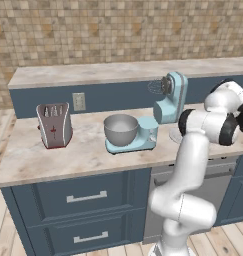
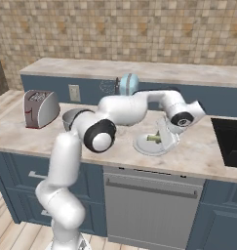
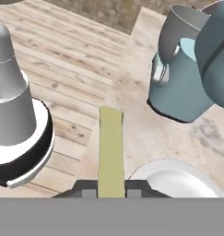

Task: Add butter and sugar cubes to the stand mixer bowl and then turn on the stand mixer to begin making frosting.

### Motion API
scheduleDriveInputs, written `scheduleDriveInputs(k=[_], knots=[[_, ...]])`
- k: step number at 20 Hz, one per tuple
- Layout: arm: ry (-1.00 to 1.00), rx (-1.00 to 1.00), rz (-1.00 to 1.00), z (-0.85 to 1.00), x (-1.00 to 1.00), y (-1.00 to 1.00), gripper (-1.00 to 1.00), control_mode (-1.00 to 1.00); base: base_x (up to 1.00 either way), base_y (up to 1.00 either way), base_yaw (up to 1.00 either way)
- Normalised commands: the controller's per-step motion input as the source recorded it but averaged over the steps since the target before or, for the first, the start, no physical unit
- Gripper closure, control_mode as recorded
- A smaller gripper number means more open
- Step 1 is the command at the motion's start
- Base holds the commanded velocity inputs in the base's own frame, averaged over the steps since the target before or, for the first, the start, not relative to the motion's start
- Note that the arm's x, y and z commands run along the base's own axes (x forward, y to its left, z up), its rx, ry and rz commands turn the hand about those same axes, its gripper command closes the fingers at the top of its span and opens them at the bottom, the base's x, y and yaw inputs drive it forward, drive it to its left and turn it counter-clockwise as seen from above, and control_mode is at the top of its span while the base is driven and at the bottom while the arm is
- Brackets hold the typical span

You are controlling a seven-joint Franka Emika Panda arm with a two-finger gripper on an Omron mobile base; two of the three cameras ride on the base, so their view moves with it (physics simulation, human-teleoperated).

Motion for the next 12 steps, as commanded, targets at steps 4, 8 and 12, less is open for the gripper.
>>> scheduleDriveInputs(k=[4,8,12], knots=[[-0.35,-0.06,-0.02,0.62,-1.00,0.69,1.00,-1.00,0.00,0.00,0.00],[-0.30,-0.12,0.00,0.57,-1.00,0.80,1.00,-1.00,0.00,0.00,0.00],[-0.21,-0.17,0.00,0.54,-0.92,0.93,1.00,-1.00,0.00,0.00,0.00]])
